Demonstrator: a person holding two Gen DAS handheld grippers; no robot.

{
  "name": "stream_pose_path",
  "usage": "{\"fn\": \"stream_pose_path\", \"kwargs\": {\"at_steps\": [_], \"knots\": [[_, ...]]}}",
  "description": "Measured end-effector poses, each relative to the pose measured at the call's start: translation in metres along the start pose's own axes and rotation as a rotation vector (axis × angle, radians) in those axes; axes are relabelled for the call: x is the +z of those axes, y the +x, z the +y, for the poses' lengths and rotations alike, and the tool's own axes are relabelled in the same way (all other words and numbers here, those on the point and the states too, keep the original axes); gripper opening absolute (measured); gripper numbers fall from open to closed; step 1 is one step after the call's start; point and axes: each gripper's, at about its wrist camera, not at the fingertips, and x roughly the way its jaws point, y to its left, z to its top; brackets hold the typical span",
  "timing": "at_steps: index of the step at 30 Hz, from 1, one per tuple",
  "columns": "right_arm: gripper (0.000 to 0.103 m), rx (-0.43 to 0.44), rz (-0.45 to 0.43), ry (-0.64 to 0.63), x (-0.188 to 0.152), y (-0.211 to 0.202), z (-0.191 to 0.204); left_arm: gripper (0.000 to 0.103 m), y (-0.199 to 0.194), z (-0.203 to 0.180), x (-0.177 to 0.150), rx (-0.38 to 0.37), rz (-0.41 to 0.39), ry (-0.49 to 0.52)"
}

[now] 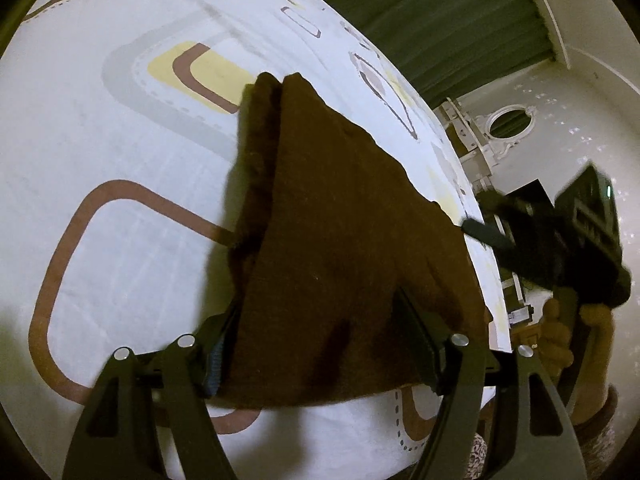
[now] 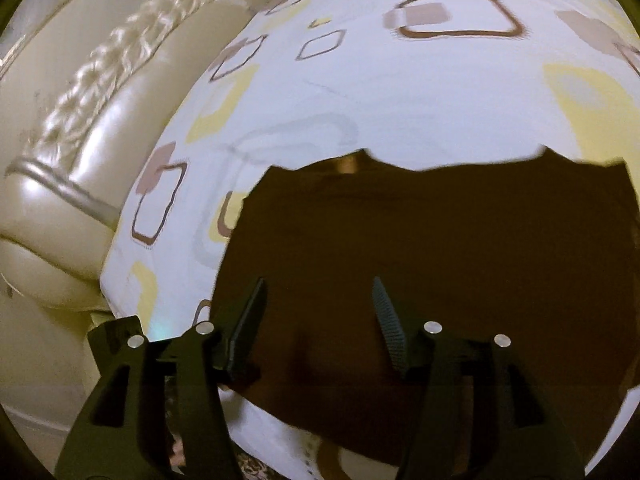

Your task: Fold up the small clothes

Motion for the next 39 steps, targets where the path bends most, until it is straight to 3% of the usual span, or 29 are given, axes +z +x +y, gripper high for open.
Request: {"fn": "stream_pose_path", "kwargs": {"at_steps": [7, 13, 19, 24, 30, 31, 34, 37, 39], "knots": [[0.061, -0.09, 0.072, -0.078, 0.027, 0.048, 0.058, 0.071, 0.002, 0.002, 0.001, -0.022, -0.009, 0.009], [0.065, -0.26, 0.167, -0.208, 0.053, 0.111, 0.111, 0.071, 0.001, 0.007, 0.002, -0.06, -0.016, -0.022], [0.065, -0.436, 0.275, -0.283, 0.059, 0.166, 0.136, 0.071, 0.002, 0.007, 0.003, -0.059, -0.02, -0.025], [0.066, -0.563, 0.345, -0.328, 0.058, 0.196, 0.139, 0.061, 0.004, 0.005, 0.003, -0.03, -0.024, -0.031], [0.069, -0.599, 0.363, -0.329, 0.058, 0.206, 0.137, 0.038, 0.004, 0.013, 0.006, -0.016, -0.029, -0.084], [0.068, -0.601, 0.362, -0.333, 0.058, 0.206, 0.137, 0.033, 0.005, 0.013, 0.006, -0.009, -0.029, -0.087], [0.048, -0.609, 0.357, -0.341, 0.055, 0.206, 0.139, 0.019, 0.007, 0.014, 0.006, 0.009, -0.021, -0.094], [0.024, -0.625, 0.345, -0.361, 0.053, 0.202, 0.141, 0.013, 0.007, 0.011, 0.006, 0.022, -0.021, -0.08], [0.019, -0.616, 0.34, -0.364, 0.052, 0.199, 0.138, 0.012, 0.008, 0.005, 0.006, 0.05, -0.024, -0.049]]}}
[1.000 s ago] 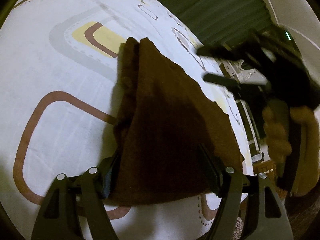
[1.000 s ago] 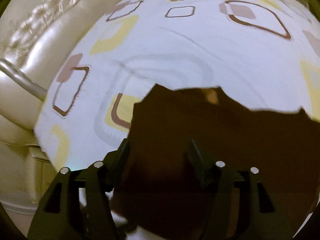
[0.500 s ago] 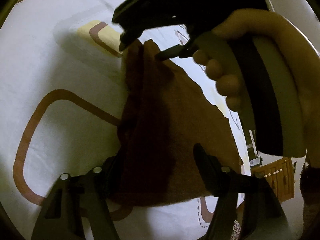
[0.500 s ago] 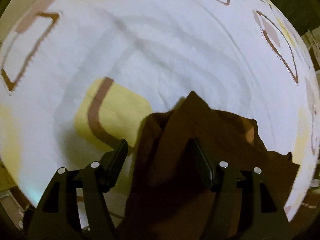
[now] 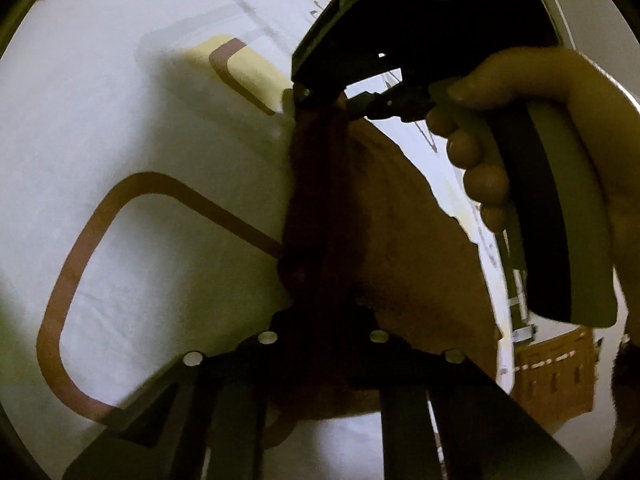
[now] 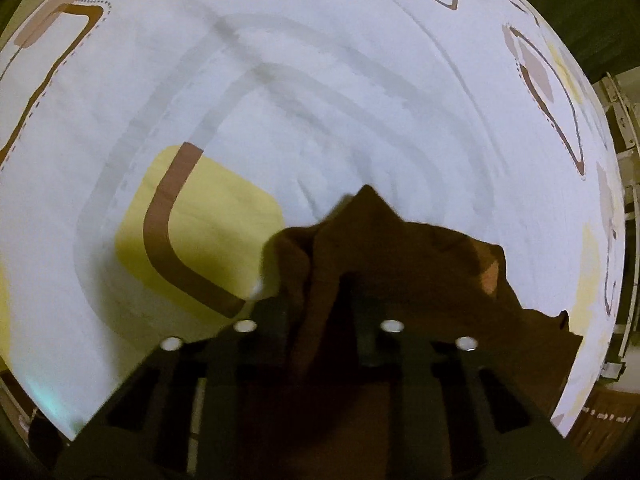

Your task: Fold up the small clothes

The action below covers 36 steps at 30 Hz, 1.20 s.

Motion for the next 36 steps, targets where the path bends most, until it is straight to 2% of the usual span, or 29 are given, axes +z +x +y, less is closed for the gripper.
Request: {"fn": "stream_pose_path", "kwargs": {"at_steps": [2, 11, 13, 22, 27, 34, 36], "knots": [[0.015, 0.014, -0.011, 0.001, -0.003, -0.001, -0.006, 0.012, -0.001, -0.004, 0.001, 0.027, -0.006, 0.031], [0.011, 0.121, -0.081, 0.06, -0.01, -0.015, -0.028, 0.011, -0.003, -0.033, -0.004, 0.145, -0.031, 0.144], [0.011, 0.149, -0.097, 0.077, -0.012, -0.02, -0.037, 0.011, -0.007, -0.013, -0.003, 0.139, -0.035, 0.143], [0.01, 0.253, -0.183, 0.146, -0.034, -0.047, -0.084, 0.01, -0.02, -0.024, -0.006, 0.175, -0.037, 0.146], [0.01, 0.31, -0.224, 0.195, -0.052, -0.063, -0.12, 0.01, -0.012, -0.069, -0.023, 0.218, -0.028, 0.213], [0.01, 0.373, -0.276, 0.255, -0.073, -0.076, -0.173, 0.01, -0.007, -0.1, -0.027, 0.244, -0.013, 0.272], [0.01, 0.395, -0.293, 0.265, -0.08, -0.077, -0.186, 0.01, 0.007, -0.116, -0.02, 0.25, -0.004, 0.285]]}}
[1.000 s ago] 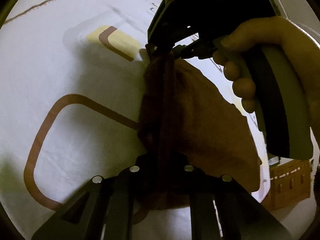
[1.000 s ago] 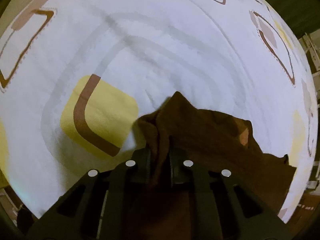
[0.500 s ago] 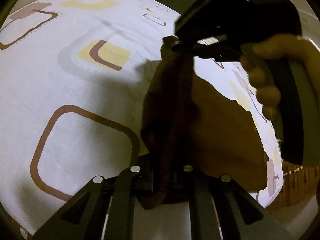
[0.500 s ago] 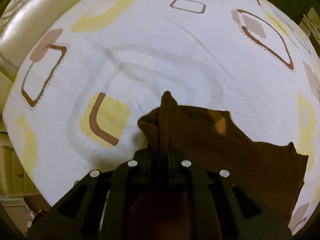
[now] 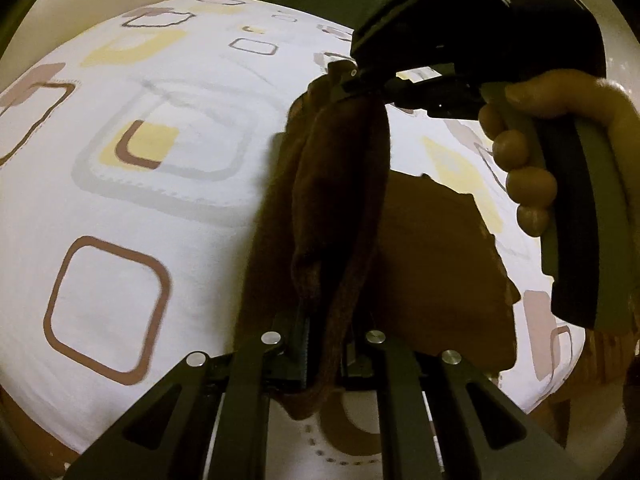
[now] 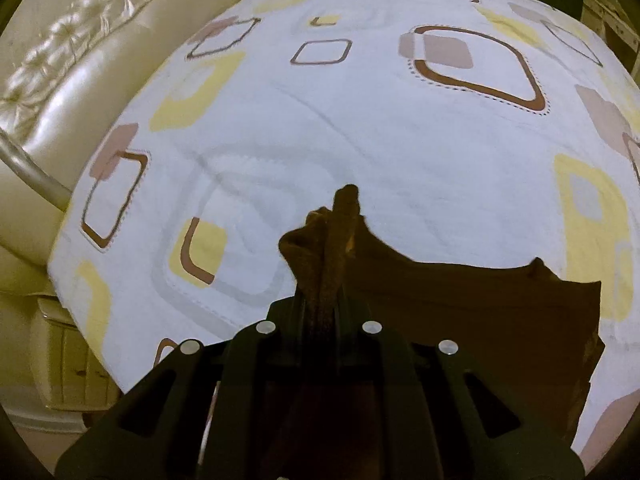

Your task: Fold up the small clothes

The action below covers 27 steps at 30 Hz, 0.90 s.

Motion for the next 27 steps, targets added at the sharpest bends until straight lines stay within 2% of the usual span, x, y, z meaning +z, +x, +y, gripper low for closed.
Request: {"fn": "stream_pose_path", "kwargs": {"at_steps": [5, 12, 21, 27], "knots": [[0.01, 0.07, -0.031, 0.031, -0.006, -0.02, -0.032, 0.01, 0.003, -0.026, 0.004, 0.004, 0.018, 0.018], [0.01, 0.156, -0.078, 0.06, -0.02, -0.048, -0.084, 0.01, 0.002, -0.079, -0.009, -0.008, 0.032, 0.075], [0.01, 0.201, -0.106, 0.159, -0.043, -0.056, -0.169, 0.01, 0.024, -0.148, -0.028, -0.008, 0.073, 0.156], [0.01, 0.23, -0.113, 0.219, -0.056, -0.051, -0.211, 0.01, 0.043, -0.171, -0.036, -0.006, 0.105, 0.182]]}}
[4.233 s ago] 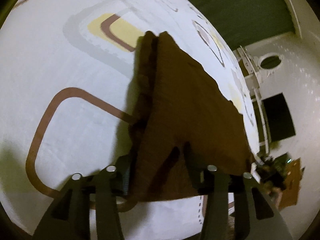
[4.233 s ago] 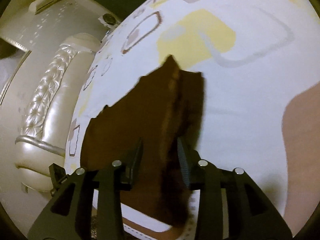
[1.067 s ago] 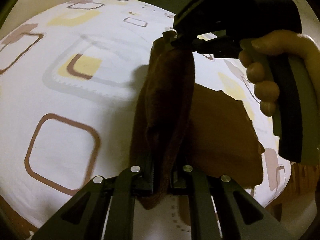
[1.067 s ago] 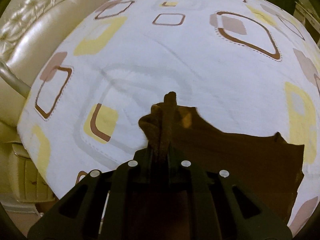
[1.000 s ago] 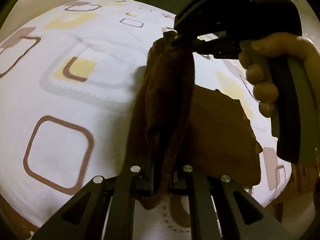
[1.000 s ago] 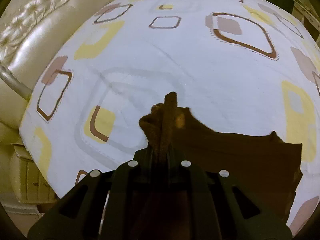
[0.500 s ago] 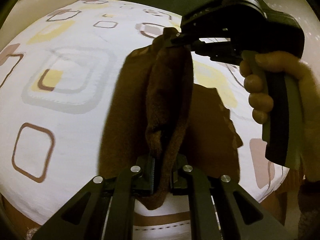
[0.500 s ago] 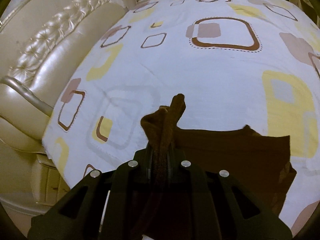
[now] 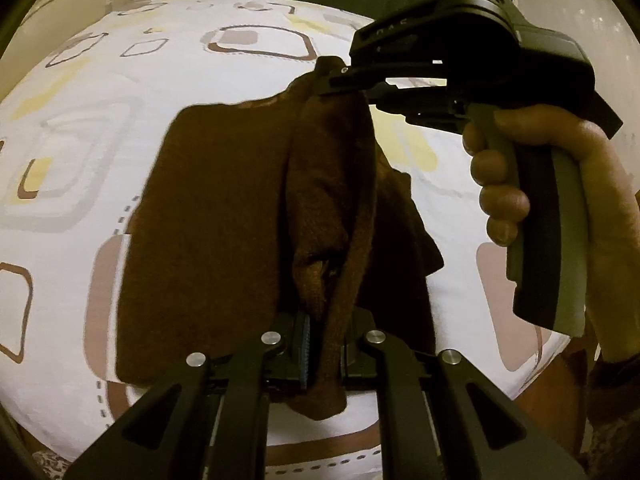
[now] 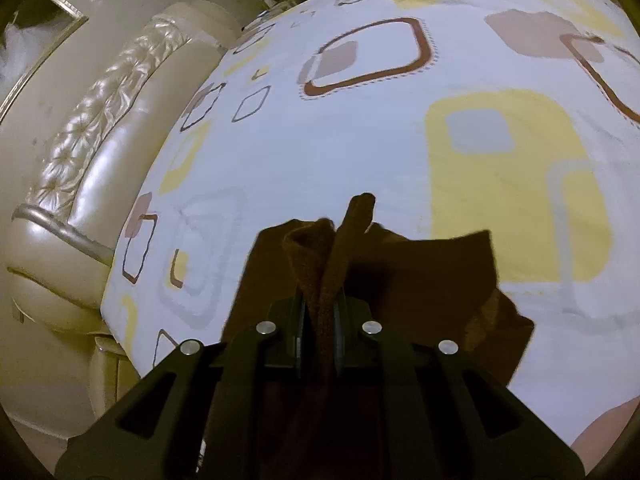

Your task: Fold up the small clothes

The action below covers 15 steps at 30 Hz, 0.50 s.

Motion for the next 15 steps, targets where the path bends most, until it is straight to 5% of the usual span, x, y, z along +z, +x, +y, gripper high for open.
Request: {"fn": "stream_pose_path", "kwargs": {"at_steps": [15], "knots": [[0.01, 0.049, -0.014, 0.107, -0.011, -0.002, -0.062, 0.01, 0.026, -0.034, -0.006, 0.035, 0.03, 0.061]]}}
